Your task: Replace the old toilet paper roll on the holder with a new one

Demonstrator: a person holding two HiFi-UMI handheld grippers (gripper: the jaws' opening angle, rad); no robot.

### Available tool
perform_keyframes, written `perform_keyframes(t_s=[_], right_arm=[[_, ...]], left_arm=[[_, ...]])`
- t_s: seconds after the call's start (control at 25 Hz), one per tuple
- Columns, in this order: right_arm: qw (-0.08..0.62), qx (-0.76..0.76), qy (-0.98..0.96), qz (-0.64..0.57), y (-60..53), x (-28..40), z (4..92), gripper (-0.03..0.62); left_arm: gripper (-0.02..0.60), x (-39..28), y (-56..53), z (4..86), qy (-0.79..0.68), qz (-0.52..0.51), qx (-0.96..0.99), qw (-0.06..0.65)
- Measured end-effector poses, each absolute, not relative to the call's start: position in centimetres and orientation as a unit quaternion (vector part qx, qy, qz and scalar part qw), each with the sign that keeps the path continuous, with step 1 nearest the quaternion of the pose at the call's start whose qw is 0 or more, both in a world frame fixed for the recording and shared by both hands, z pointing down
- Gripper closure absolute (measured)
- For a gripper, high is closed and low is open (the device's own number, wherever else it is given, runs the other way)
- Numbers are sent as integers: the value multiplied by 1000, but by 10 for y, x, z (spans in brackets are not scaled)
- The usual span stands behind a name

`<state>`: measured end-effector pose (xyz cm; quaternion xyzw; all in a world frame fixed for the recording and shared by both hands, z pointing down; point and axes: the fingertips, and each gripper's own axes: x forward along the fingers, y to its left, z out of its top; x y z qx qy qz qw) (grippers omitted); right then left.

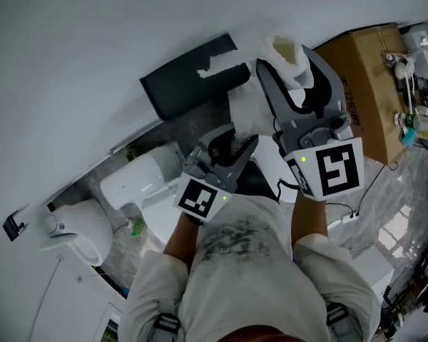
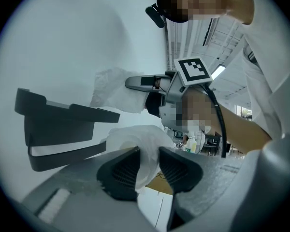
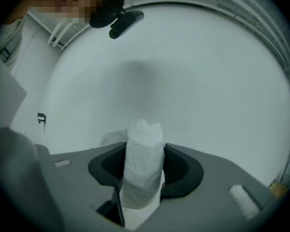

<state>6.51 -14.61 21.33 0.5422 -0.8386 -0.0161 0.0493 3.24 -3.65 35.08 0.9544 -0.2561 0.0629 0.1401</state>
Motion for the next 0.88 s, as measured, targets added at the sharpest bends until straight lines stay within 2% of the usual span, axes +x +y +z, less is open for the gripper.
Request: perform_keyframes(t_s=[0.4,0.88], right_arm=[[46,559,-828,-6,-133,93,216,399],[-22,555,-829,63,-121,123,243,410]], left_arm=[[442,65,-32,347,-224,61,964,129],[442,47,-2,351,-224,84,962,128]])
